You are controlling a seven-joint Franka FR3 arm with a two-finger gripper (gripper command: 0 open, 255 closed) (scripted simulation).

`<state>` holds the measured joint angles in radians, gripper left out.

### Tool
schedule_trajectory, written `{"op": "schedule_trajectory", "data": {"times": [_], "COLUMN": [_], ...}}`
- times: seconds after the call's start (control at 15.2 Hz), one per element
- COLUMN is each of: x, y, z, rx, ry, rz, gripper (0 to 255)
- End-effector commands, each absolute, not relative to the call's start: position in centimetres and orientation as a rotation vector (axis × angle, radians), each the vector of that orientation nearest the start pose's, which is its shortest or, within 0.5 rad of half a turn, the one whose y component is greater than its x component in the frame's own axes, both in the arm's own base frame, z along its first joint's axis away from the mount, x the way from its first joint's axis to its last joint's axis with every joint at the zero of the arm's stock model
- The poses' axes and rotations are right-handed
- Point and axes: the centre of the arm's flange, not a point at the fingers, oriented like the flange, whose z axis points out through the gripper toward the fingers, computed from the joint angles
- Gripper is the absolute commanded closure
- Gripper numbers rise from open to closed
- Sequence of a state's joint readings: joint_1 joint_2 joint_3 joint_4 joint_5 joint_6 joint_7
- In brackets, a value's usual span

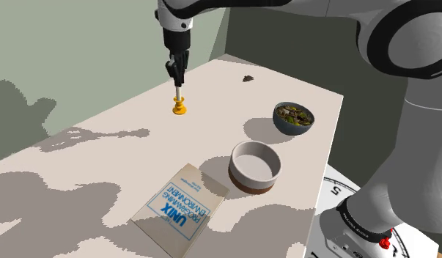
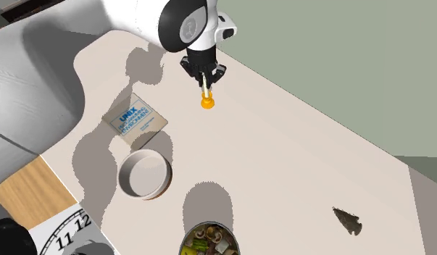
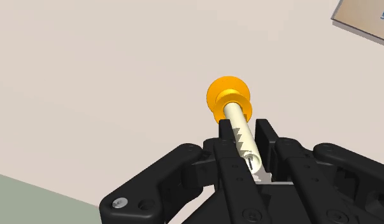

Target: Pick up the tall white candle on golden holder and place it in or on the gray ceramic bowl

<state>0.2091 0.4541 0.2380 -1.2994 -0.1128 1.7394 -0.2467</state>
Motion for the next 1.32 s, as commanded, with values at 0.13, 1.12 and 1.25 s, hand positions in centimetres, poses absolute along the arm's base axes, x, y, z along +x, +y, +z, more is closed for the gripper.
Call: {"op": "schedule_trajectory", "data": {"times": [0.13,1.12,1.25], "x": [64.0,59.3,58.0], "y": [26.0,18.0,15.8], "z": [51.2,56.3,56.6], "rx": [-2.964,-2.964,-2.964], "ry": [-1.065,-1.065,-1.065], "rz": [0.003,0.003,0.003], "gripper": [255,255,255]}}
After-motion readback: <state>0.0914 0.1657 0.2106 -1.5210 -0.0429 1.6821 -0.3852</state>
